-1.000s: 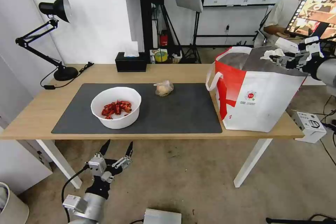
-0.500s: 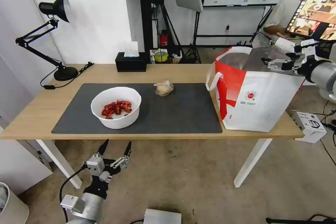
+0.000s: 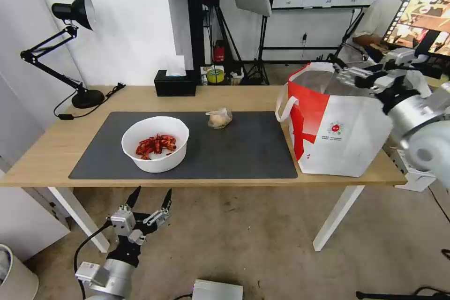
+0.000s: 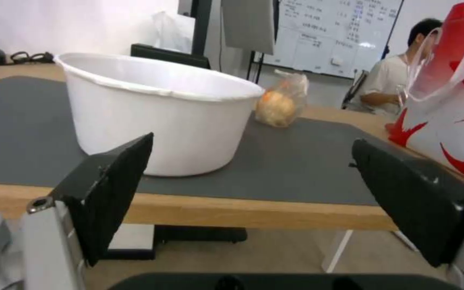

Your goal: Pick up the trash from the table and place it into the takeout bag.

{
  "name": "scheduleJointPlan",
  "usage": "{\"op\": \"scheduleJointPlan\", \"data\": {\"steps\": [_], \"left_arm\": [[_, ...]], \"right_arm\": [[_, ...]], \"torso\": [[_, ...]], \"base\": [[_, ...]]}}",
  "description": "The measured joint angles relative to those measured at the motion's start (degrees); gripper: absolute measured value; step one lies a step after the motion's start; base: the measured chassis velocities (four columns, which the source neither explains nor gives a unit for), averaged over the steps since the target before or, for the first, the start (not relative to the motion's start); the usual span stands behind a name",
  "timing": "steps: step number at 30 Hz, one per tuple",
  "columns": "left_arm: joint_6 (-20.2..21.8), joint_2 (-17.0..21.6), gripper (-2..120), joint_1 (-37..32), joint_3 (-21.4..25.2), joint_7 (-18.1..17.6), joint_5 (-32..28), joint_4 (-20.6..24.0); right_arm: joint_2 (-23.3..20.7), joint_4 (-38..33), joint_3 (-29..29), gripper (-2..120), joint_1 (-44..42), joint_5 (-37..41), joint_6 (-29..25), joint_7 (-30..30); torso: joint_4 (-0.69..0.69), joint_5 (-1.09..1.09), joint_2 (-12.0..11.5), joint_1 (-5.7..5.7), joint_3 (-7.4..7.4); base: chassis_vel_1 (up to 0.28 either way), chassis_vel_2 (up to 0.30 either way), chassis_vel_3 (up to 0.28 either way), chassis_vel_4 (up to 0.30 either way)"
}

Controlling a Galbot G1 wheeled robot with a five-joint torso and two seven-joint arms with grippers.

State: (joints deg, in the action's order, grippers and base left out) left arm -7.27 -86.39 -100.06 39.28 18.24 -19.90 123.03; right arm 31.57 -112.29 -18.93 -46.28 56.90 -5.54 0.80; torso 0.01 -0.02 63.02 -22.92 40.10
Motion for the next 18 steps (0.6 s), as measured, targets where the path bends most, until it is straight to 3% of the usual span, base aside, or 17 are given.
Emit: {"op": "scheduleJointPlan", "data": {"steps": [8, 11, 18], "left_arm": [[0.0, -0.1, 100, -0.2, 0.4, 0.0, 0.0, 0.4], [0.0, -0.1, 100, -0.3, 0.5, -0.1, 0.0, 0.4], [0.0, 0.0, 100, -0.5, 0.6, -0.1, 0.1, 0.2]], "right_arm": [[4.6, -3.8, 0.7, 100, -4.9, -5.6, -3.2, 0.1], [8.4, -6.0, -0.6, 100, -10.7, -11.1, -3.6, 0.4], [12.7, -7.2, -2.8, 100, -18.5, -16.0, -4.4, 0.2]], "torso": [[0.00, 0.00, 0.0, 0.00, 0.00], [-0.01, 0.01, 0.0, 0.00, 0.00], [-0.01, 0.01, 0.0, 0.00, 0.00]], "base": [[0.000, 0.000, 0.000, 0.000], [0.000, 0.000, 0.000, 0.000], [0.000, 0.000, 0.000, 0.000]]}}
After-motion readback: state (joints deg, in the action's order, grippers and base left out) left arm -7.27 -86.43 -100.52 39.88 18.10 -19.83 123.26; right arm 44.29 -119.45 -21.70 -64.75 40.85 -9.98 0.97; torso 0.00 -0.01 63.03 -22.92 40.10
